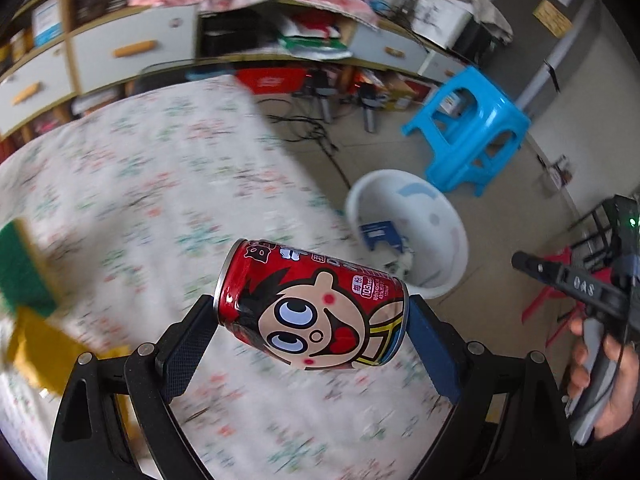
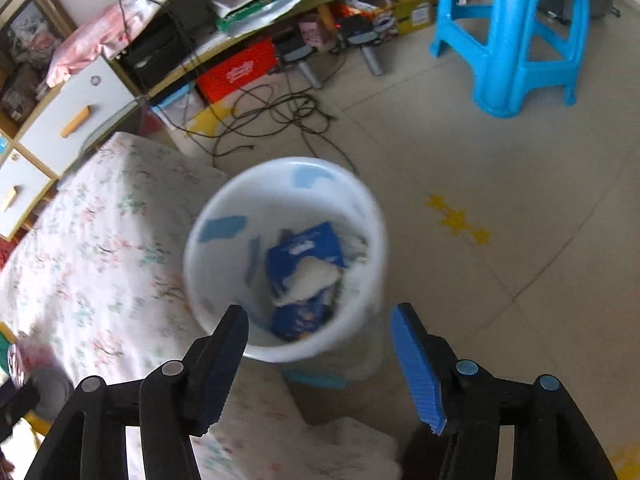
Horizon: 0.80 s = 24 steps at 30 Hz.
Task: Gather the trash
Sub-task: 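Carry the red can and blue box over the white bin and release both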
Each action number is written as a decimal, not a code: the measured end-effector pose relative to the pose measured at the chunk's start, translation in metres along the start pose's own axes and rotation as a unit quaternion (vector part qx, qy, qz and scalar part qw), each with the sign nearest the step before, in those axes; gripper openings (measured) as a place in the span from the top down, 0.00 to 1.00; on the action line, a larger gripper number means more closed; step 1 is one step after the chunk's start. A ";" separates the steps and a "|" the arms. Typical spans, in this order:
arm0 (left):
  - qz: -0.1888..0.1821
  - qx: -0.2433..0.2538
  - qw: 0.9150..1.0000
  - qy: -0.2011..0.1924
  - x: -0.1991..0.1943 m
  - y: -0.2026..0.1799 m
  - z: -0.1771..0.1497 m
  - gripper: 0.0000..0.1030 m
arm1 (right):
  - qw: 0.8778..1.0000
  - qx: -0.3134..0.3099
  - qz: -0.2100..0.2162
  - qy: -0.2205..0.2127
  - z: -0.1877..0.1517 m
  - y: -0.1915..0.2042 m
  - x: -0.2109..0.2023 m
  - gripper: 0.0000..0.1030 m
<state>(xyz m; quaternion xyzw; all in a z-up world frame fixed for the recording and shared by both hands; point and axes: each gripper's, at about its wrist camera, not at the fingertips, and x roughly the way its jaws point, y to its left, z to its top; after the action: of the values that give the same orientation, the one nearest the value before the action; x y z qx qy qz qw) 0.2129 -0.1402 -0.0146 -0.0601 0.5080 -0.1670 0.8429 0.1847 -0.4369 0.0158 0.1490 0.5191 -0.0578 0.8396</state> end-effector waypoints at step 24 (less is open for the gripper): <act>-0.002 0.075 0.997 -0.027 0.074 -0.100 0.035 0.06 | 0.999 0.033 -0.034 -0.004 -0.009 -0.093 -0.012 0.35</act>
<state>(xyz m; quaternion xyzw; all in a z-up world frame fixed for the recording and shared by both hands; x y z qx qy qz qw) 0.2534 -0.2617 -0.0331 -0.0024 0.4711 -0.2044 0.8580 0.1483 -0.5229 0.0057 0.1581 0.5183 -0.1041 0.8340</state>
